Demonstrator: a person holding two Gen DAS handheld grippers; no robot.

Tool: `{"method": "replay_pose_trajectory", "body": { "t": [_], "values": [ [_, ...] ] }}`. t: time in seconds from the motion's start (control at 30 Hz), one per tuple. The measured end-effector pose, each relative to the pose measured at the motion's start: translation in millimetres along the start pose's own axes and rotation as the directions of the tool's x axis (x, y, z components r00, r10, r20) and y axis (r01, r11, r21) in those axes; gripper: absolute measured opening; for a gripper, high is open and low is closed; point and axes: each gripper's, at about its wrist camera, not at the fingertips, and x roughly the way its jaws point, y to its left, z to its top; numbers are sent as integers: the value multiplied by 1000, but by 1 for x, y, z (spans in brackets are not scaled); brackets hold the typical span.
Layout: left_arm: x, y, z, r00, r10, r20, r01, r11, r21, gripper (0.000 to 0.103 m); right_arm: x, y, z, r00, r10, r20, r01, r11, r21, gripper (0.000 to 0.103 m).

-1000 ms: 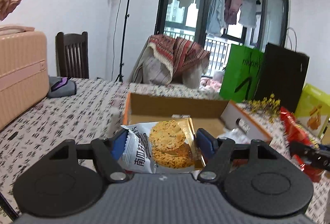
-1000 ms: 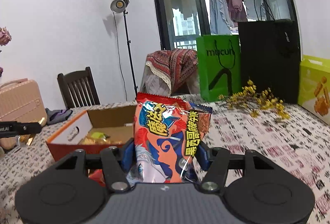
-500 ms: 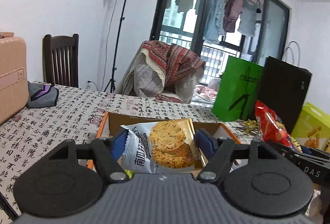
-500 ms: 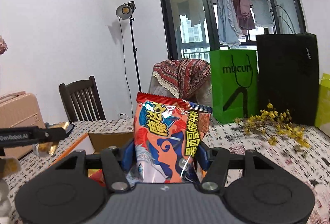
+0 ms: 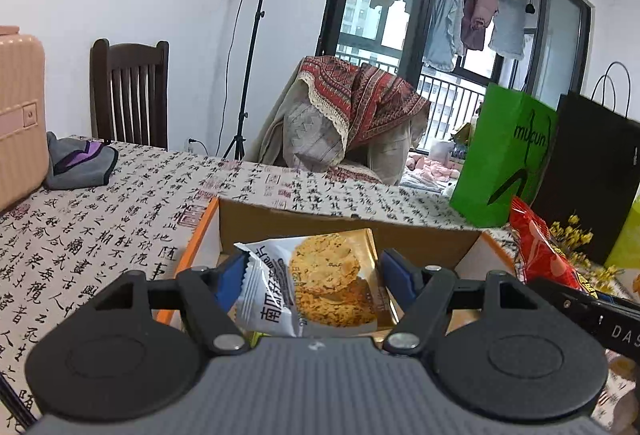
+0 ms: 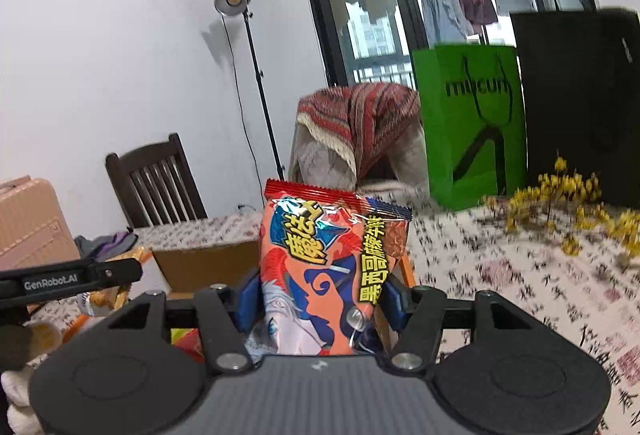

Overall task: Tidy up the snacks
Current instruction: 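Lower both held packets into the box and open both tools, then move both tools back to the snack pile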

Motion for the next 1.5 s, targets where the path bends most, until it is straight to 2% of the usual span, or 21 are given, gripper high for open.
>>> {"method": "replay_pose_trajectory", "body": {
  "t": [0.17, 0.33, 0.37, 0.4, 0.43, 0.47, 0.5, 0.8, 1.13, 1.33, 1.5],
  "values": [
    [9, 3, -9, 1000, 8, -14, -8, 1000, 8, 73, 7, -1, -8, 1000, -9, -23, 9, 1000, -4, 59],
    [8, 6, -14, 1000, 5, -5, -5, 1000, -3, 78, 7, 1, -12, 1000, -8, -16, 7, 1000, -28, 61],
    [6, 6, -14, 1000, 3, 3, -3, 1000, -7, 81, 7, 0, -12, 1000, -3, -14, 3, 1000, -26, 69],
    [4, 7, -14, 1000, 5, 14, -5, 1000, -13, 89, 7, -1, -12, 1000, 3, -14, -4, 1000, -19, 86],
    [2, 7, -13, 1000, 10, 25, -9, 1000, -19, 98, 8, -2, -13, 1000, 7, -9, -7, 1000, -12, 92],
    [0, 8, -13, 999, 15, 38, -14, 1000, -24, 101, 7, -3, -13, 1000, 7, -2, -7, 1000, -8, 101],
    [-2, 8, -13, 999, 20, 48, -18, 999, -29, 103, 6, -4, -13, 1000, 5, 3, -5, 1000, -6, 102],
    [-7, 8, -10, 999, 2, 47, 0, 999, -42, 103, -7, -1, -10, 999, -12, 50, 13, 1000, -17, 103],
    [-10, 7, -12, 999, -5, 43, 7, 999, -44, 103, -18, 8, -5, 996, 19, 88, -14, 998, -57, 103],
    [-19, 1, -8, 997, -21, 68, 23, 999, -30, 103, -37, 15, 11, 998, 3, 60, 0, 998, -63, 103],
    [-34, -1, 1, 997, -16, 69, 18, 999, -33, 103, -65, 15, 10, 998, -38, 49, 41, 997, -69, 103]
  ]
}}
